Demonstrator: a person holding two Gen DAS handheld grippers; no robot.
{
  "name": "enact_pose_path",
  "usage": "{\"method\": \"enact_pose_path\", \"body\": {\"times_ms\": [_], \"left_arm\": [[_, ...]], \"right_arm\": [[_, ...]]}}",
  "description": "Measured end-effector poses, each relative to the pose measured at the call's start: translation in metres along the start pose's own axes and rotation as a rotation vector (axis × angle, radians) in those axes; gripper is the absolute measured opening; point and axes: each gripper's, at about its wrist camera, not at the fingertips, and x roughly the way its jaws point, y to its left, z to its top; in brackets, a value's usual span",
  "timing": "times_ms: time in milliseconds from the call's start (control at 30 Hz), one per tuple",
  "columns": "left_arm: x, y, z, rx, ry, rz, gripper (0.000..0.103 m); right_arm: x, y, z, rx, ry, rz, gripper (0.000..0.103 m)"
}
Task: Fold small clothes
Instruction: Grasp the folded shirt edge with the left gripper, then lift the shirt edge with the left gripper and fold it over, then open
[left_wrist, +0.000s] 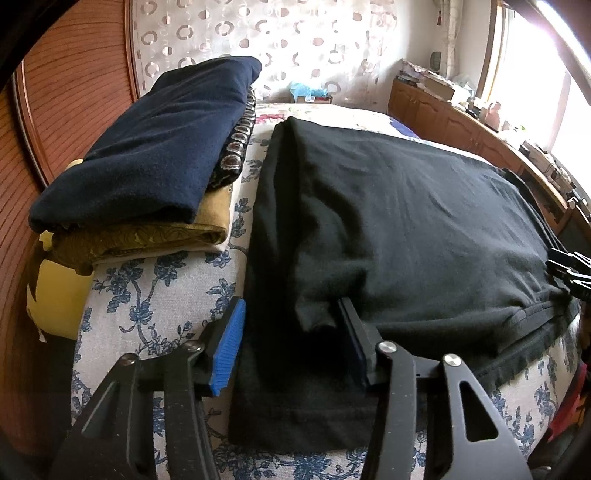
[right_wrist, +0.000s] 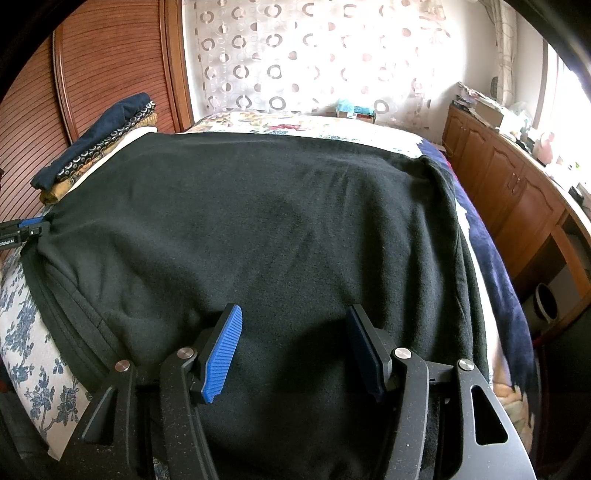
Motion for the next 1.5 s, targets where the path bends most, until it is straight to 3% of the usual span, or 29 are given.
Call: {"method": "enact_pose_path", "body": {"times_ms": [67, 133, 233, 433, 567, 800, 1367, 1400, 1467, 1500], "left_arm": [[-0.001, -0.002, 0.000, 0.009, -0.001, -0.024, 0.034], [-0.003, -0.005, 0.002, 0.006, 0.000, -0.060, 0.013], [-0.023, -0.023, 0.009, 0.050, -0.075, -0.056, 0.011], [-0.066, -0.065, 0.035, 0.125, -0.212, -0.117, 0.009], [-0.074, -0.086, 0.051, 0.155, -0.255, -0.166, 0.008], [-0.080, -0.131, 0.089, 0.213, -0.283, -0.276, 0.007], [-0.104, -0.240, 0.112, 0.377, -0.285, -0.484, 0.007], [-0.102, -0.242, 0.111, 0.389, -0.284, -0.492, 0.009], [-0.098, -0.247, 0.109, 0.404, -0.260, -0.489, 0.021], [-0.096, -0.248, 0.108, 0.407, -0.255, -0.487, 0.032]], "right_arm": [[0.000, 0.000, 0.000, 0.000, 0.000, 0.000, 0.061], [0.000, 0.000, 0.000, 0.000, 0.000, 0.001, 0.061], [0.000, 0.000, 0.000, 0.000, 0.000, 0.001, 0.061], [0.001, 0.000, 0.000, -0.001, 0.000, 0.002, 0.061], [0.001, 0.000, 0.000, -0.001, 0.000, 0.003, 0.061], [-0.009, -0.008, 0.000, 0.030, -0.014, 0.051, 0.061], [-0.094, -0.032, -0.020, 0.091, -0.167, -0.034, 0.061], [-0.095, -0.031, -0.021, 0.092, -0.169, -0.032, 0.062], [-0.094, -0.030, -0.023, 0.092, -0.167, -0.031, 0.061], [-0.092, -0.030, -0.024, 0.093, -0.164, -0.030, 0.061]]}}
